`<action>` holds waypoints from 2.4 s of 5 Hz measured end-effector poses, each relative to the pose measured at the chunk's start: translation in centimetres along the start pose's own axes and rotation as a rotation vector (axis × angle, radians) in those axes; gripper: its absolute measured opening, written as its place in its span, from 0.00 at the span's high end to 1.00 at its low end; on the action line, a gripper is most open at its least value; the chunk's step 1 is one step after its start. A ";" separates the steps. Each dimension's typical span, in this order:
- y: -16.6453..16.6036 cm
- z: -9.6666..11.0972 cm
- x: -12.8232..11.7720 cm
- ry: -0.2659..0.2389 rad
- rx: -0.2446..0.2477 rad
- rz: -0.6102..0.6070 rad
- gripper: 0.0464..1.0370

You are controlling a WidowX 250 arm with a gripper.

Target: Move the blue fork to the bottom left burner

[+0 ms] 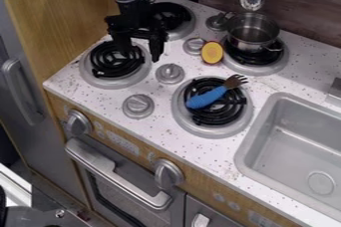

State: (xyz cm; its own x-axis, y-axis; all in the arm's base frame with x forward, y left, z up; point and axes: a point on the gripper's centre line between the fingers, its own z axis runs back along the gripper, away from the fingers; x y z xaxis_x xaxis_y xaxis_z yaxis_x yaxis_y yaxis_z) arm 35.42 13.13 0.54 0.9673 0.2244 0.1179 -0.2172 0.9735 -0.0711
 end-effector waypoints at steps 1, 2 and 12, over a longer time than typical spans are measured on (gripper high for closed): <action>-0.3 -1.6 -1.0 0.048 -0.009 0.007 0.04; -2.6 -2.0 -3.5 0.067 -0.019 -0.038 0.04; -10.8 -6.3 -3.0 0.038 0.054 -0.332 0.09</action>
State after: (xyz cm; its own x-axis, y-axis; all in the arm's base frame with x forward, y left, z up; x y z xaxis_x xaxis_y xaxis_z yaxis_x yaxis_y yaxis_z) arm 35.70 1.66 -5.26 0.9904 -0.1059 0.0887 0.1047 0.9943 0.0180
